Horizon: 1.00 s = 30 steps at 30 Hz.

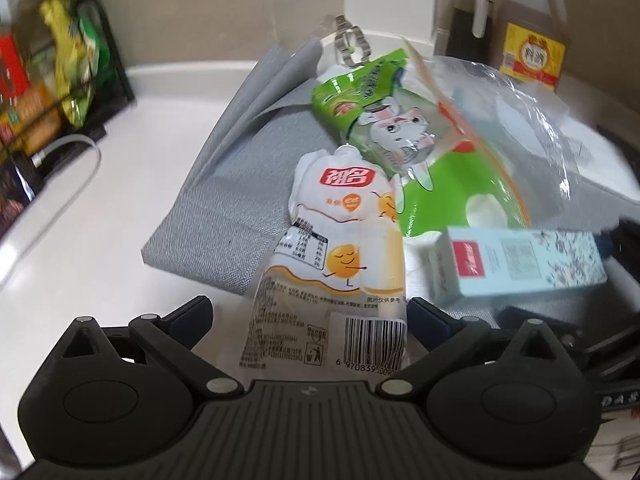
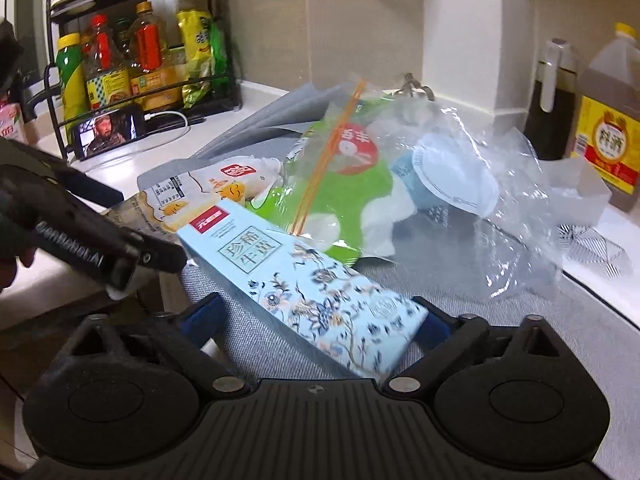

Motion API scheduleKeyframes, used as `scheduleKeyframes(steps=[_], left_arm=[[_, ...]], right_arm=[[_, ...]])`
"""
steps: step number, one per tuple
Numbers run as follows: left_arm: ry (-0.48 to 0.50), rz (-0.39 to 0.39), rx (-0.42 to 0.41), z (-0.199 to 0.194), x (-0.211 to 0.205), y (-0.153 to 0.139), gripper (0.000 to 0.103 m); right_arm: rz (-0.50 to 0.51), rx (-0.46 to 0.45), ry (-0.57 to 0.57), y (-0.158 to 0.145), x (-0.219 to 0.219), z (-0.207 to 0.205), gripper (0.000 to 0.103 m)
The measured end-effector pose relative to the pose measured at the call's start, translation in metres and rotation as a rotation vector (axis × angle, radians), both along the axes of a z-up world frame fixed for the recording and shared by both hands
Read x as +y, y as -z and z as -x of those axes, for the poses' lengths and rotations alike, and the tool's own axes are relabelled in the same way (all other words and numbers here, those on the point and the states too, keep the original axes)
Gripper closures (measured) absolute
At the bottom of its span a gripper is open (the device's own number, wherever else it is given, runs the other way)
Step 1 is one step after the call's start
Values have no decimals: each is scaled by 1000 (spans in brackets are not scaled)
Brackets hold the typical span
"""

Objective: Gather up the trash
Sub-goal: 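Grasp the white drink pouch with the left gripper while the right gripper grasps the blue milk carton, then carry the pouch and carton down over the blue trash bin with both grippers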

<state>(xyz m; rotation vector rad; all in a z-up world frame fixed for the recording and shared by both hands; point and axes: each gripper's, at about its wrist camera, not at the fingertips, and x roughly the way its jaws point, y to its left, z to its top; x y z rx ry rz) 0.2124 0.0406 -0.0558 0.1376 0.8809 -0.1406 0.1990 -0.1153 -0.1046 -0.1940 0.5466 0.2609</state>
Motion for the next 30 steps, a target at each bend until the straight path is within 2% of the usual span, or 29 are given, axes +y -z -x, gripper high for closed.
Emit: scheduleKeyframes(steps=[3,6,10,11,12,13,14,16,17,19,21,30], left_arm=[[21,27,0,-3,1,-2,0],[56,-6,-7,-5,-7,-4,0],[67,-9,-9,-6,-8,-4,3],[66,-2,-19,-4,-6,-5,8],[61,5,-26,-3,-5,-6,20],[53,9,-22,-2,-4,-6,20],[42,17,-24,-1,-1,-7,21],[40,27,-37,4,1,-8,24],[37,20,-45,7,2,-9,24],[40,27,-48,12,2,-11,25],[46,35,-53,18,3,-13,25],[-1,66,-92,63,21,-20,25]], right_arm=[[-3,1,-25,-2,0,3,7],[33,-24,-52,-6,5,1,3],[74,-35,-73,-9,8,-9,0],[75,-23,-78,-9,7,-12,2],[76,-14,-76,-9,6,-13,11],[77,-5,-74,-8,6,-14,21],[67,-1,-71,-8,4,-12,22],[47,-12,-57,-8,2,-5,31],[46,-16,-57,-7,2,-2,39],[55,-34,-41,-6,3,7,44],[66,-50,-9,-5,3,16,45],[-45,-90,36,-6,-4,58,49]])
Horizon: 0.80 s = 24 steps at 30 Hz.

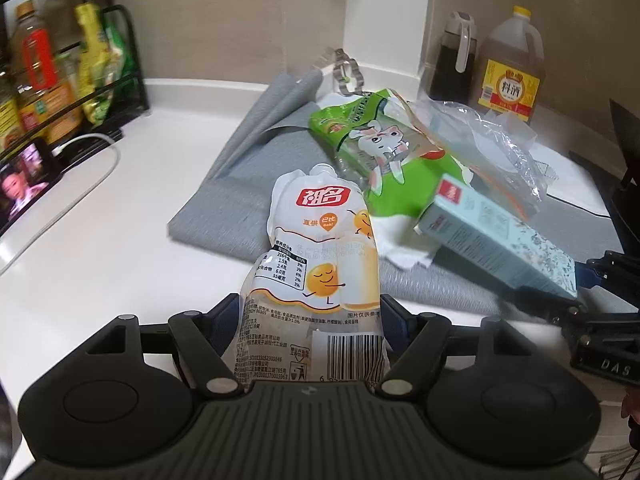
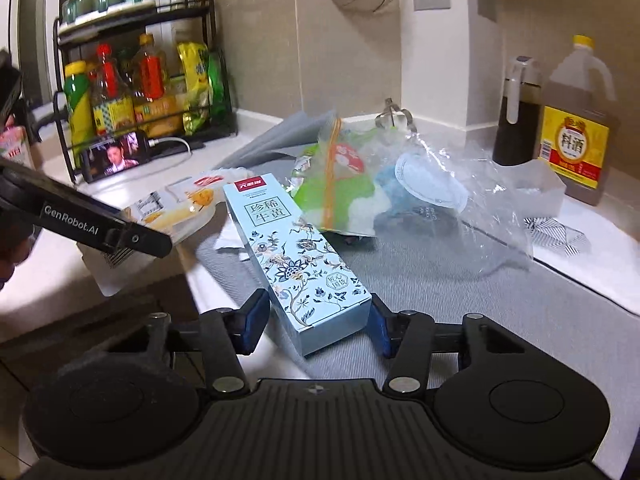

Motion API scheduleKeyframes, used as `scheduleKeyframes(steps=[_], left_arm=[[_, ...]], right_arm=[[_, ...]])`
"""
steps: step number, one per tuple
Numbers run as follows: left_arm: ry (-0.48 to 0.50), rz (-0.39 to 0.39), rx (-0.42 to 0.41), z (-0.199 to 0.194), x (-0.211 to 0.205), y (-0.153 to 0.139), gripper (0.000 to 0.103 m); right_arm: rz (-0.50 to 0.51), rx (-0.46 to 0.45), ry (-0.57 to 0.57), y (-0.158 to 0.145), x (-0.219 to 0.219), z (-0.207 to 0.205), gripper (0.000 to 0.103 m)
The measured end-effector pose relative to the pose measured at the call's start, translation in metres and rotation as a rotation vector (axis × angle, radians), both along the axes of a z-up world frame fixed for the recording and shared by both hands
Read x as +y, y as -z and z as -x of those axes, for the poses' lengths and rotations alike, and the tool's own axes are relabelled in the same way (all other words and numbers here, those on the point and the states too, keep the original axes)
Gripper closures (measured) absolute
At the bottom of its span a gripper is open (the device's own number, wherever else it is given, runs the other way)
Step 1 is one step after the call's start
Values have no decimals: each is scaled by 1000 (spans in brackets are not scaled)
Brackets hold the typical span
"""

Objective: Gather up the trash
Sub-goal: 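Carry the pouch and carton down over the blue trash bin with both grippers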

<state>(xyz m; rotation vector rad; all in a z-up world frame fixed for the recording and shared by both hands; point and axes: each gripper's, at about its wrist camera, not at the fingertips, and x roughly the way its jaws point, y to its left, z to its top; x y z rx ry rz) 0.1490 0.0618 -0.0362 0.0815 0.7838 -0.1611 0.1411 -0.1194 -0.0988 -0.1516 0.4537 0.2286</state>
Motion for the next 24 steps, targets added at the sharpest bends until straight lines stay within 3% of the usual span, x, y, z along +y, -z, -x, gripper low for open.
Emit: scheduleKeyframes(steps=[8,24], left_arm=[[-34,47,-23,55,21,-3,25],[-36,86,-38,144,35,10,25]], right_arm=[[-89,42,13,3,-6,18,50],[-136,93,12,11,1,57,52]])
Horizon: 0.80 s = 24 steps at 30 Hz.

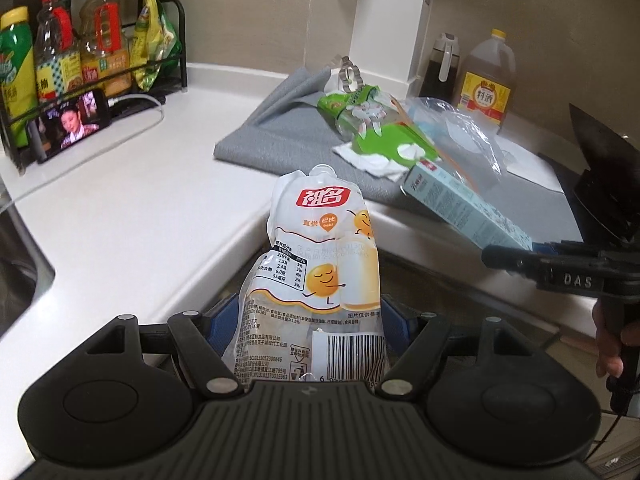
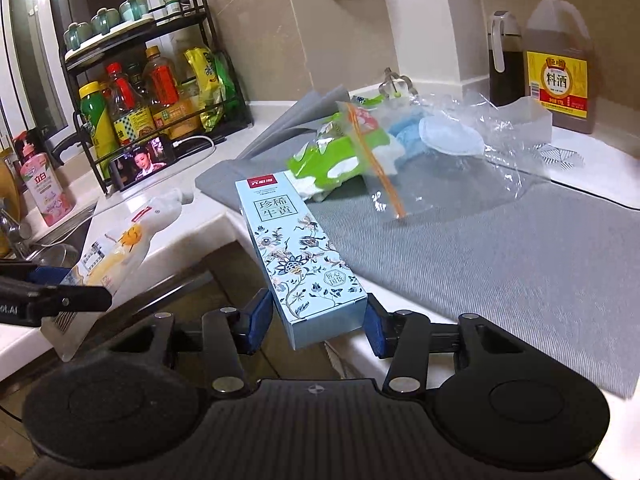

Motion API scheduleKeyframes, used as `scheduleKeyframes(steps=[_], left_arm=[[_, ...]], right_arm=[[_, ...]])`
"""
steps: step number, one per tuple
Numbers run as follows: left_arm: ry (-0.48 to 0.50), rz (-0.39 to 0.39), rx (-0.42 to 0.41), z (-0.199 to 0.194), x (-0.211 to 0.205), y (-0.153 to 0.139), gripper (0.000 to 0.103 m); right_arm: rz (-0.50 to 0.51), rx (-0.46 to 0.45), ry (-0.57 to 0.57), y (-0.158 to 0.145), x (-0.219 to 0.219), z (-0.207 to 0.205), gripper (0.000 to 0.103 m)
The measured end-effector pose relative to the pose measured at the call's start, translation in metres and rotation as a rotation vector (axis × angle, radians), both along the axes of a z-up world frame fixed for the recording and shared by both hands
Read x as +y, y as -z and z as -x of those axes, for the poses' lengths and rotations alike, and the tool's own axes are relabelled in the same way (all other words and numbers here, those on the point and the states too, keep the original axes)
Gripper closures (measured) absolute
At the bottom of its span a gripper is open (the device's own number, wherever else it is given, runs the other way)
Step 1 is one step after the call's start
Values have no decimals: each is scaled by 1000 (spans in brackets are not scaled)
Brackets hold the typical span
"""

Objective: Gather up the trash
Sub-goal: 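Carry the pouch and carton down over the blue trash bin with both grippers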

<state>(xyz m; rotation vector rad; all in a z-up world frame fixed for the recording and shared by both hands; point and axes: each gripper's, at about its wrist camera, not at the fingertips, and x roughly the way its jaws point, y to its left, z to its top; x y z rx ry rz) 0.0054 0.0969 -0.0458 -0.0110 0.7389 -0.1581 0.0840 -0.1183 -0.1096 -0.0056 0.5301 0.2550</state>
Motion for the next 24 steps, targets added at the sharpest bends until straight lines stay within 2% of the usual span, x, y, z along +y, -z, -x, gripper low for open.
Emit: scheduleKeyframes(steps=[12,18,24], left_arm=[[-25,-2,74,36,8,42,25],[-45,-14,122,41,8,62,25],[-59,-33,165,38,7,80,25]], right_arm=[[14,9,-55,3,19,39,53],[41,79,-95,23,36,56,53],[85,164,-94,54,47,55,53]])
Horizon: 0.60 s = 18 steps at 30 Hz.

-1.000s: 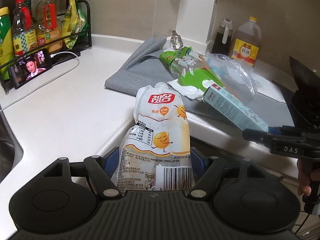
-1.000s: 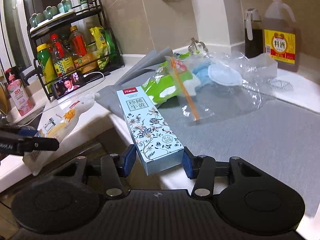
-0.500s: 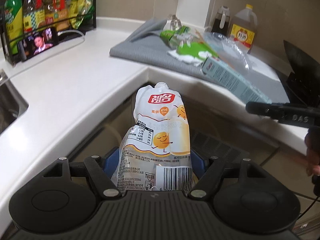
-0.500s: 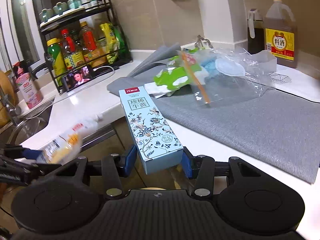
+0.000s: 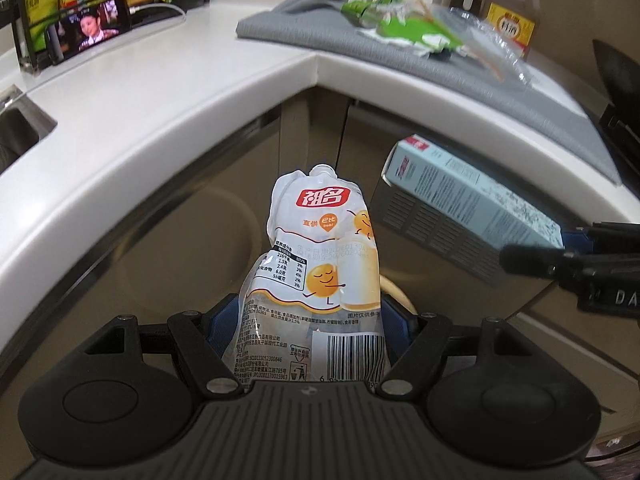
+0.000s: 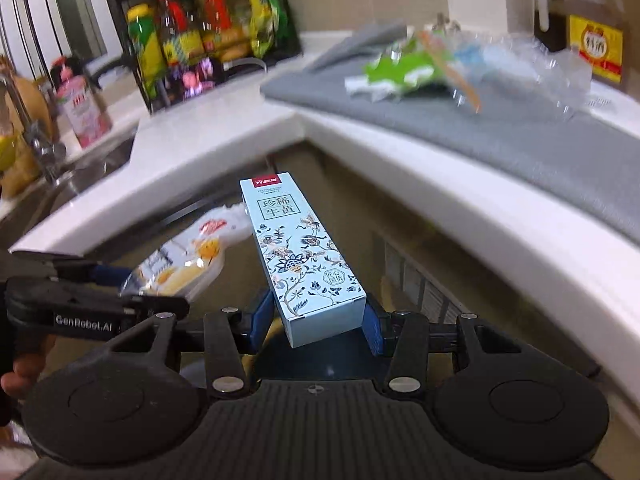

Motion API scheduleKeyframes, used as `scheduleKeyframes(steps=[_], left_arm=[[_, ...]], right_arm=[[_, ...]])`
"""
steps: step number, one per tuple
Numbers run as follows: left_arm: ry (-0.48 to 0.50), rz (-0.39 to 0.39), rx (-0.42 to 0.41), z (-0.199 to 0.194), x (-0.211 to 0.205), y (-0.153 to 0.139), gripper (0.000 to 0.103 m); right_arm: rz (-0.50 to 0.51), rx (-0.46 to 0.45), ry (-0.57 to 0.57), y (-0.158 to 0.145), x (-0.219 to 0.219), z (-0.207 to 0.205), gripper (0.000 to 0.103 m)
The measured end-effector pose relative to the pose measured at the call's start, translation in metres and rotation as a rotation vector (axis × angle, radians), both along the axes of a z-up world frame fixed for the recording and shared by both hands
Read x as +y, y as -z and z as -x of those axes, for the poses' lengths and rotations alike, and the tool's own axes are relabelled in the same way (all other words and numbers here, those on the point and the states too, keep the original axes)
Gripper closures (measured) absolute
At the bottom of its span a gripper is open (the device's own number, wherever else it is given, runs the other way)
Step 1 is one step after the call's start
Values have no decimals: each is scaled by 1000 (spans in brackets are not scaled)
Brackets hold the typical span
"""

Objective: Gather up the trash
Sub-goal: 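Carry the pouch and carton down over the blue trash bin with both grippers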

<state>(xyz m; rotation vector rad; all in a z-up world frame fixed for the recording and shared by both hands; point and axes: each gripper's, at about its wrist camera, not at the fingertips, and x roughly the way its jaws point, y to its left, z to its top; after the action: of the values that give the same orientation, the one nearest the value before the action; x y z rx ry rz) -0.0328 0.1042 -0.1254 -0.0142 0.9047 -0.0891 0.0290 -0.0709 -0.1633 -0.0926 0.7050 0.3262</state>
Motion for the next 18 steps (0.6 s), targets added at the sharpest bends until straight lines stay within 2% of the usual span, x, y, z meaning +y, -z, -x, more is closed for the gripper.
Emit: scheduleKeyframes(steps=[18], left_arm=[[-23,10,110,-19,3,40,25]], right_arm=[[89,161,53,61,-2,-18,54]])
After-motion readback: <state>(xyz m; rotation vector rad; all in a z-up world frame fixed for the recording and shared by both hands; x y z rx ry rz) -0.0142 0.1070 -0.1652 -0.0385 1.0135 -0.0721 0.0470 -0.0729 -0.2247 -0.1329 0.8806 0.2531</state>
